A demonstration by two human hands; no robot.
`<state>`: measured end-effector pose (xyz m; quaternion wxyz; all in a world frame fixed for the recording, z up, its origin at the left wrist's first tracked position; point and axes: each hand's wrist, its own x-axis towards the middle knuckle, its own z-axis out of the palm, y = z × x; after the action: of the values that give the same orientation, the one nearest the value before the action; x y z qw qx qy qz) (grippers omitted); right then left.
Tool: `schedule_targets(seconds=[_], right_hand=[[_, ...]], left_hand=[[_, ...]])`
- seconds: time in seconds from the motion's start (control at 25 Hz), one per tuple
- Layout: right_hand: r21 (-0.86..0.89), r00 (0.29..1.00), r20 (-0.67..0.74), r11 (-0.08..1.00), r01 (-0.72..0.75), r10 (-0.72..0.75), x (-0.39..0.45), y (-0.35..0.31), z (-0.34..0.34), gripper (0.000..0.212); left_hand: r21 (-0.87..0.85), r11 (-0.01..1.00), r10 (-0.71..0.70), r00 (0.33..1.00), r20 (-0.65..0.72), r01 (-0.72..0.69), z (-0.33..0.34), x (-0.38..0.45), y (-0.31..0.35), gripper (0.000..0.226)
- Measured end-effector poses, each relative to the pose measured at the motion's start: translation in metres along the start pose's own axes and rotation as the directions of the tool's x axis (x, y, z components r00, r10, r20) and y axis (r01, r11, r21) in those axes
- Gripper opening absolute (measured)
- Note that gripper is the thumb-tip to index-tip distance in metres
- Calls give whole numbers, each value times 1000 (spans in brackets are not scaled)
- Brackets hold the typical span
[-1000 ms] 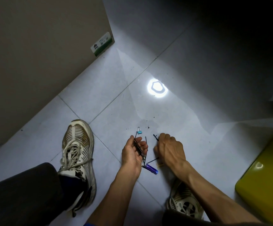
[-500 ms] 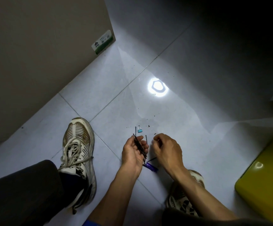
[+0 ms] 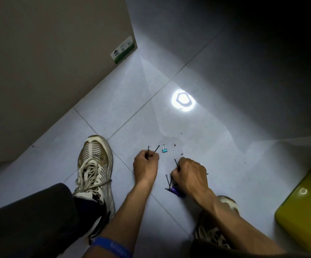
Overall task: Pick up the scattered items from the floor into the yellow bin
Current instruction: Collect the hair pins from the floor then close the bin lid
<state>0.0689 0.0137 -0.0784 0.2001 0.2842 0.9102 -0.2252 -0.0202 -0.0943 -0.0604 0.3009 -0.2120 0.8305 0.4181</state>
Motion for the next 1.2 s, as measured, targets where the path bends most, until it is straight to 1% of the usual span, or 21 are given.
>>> schedule_targets(seconds=[0.04, 0.08, 0.12, 0.2, 0.32, 0.4, 0.48, 0.56, 0.64, 0.68, 0.72, 0.76, 0.8, 0.84, 0.88, 0.96, 1.04, 1.08, 1.12, 1.16, 1.2], right_hand=[[15, 1000, -11, 1000, -24, 24, -5, 6, 1, 12], [38, 998, -35, 998, -46, 47, -10, 11, 1, 13], [59, 995, -73, 997, -59, 63, -15, 17, 2, 14], [72, 988, -145, 997, -38, 49, -22, 25, 4, 17], [-22, 975, -201, 995, 93, -95, -21, 27, 5, 19], [-95, 964, -222, 987, 129, -147, -18, 19, 3, 20], [-105, 958, -249, 988, 117, -140, -14, 10, 2, 22], [-61, 960, -266, 995, 73, -86, -14, 5, 4, 19], [59, 959, -279, 996, 61, -42, -12, 2, 5, 17], [192, 964, -265, 979, 68, -16, -12, -1, 2, 16], [404, 977, -213, 913, 61, 29, -10, -6, -3, 14], [635, 989, -122, 772, 16, 79, -6, -11, -9, 15], [791, 995, -8, 609, -55, 100, -3, -16, -15, 18], [861, 994, 72, 498, -104, 82, -1, -18, -20, 21], [872, 994, 104, 476, -113, 44, 0, -18, -23, 21], [811, 997, 69, 584, -32, -41, -5, -14, -26, 22], [737, 993, -24, 669, 96, -116, -13, -5, -26, 23], [711, 991, -68, 690, 132, -119, -17, 0, -25, 22], [652, 988, -113, 742, 153, -104, -22, 8, -24, 21], [528, 984, -156, 834, 158, -88, -27, 18, -21, 21], [332, 978, -193, 932, 145, -83, -31, 30, -19, 21]], left_hand=[[169, 982, 82, 997, -9, -80, 1, 3, 2, 6], [295, 945, 152, 988, -5, -143, 2, 7, 2, 11], [371, 907, 210, 978, 6, -197, 4, 9, 0, 13], [486, 827, 302, 952, 38, -282, 10, 13, -3, 11], [617, 701, 367, 923, 118, -358, 13, 11, -7, 14], [614, 705, 332, 930, 155, -354, 12, 11, -6, 11], [562, 756, 264, 942, 207, -335, 9, 11, -7, 10], [468, 825, 205, 939, 276, -317, 3, 10, -10, 13], [284, 926, 150, 932, 330, -249, 1, 6, -16, 14], [140, 975, 110, 920, 376, -174, 0, 4, -18, 14], [3, 996, 79, 896, 436, -89, 1, 1, -21, 15], [-101, 995, 62, 863, 502, -13, 2, -2, -23, 17], [-167, 985, 57, 830, 555, 44, 5, -3, -25, 16], [-210, 974, 57, 810, 583, 83, 7, -5, -25, 14], [-245, 964, 60, 806, 588, 108, 10, -6, -23, 11], [-284, 951, 64, 815, 576, 126, 14, -7, -20, 13], [-293, 948, 69, 817, 573, 125, 17, -11, -18, 17], [-307, 943, 70, 822, 565, 131, 18, -15, -18, 16], [-327, 933, 59, 832, 552, 150, 18, -19, -19, 16], [-345, 919, 26, 845, 534, 190, 18, -23, -21, 18], [-370, 897, -19, 857, 514, 242, 17, -26, -22, 21]])
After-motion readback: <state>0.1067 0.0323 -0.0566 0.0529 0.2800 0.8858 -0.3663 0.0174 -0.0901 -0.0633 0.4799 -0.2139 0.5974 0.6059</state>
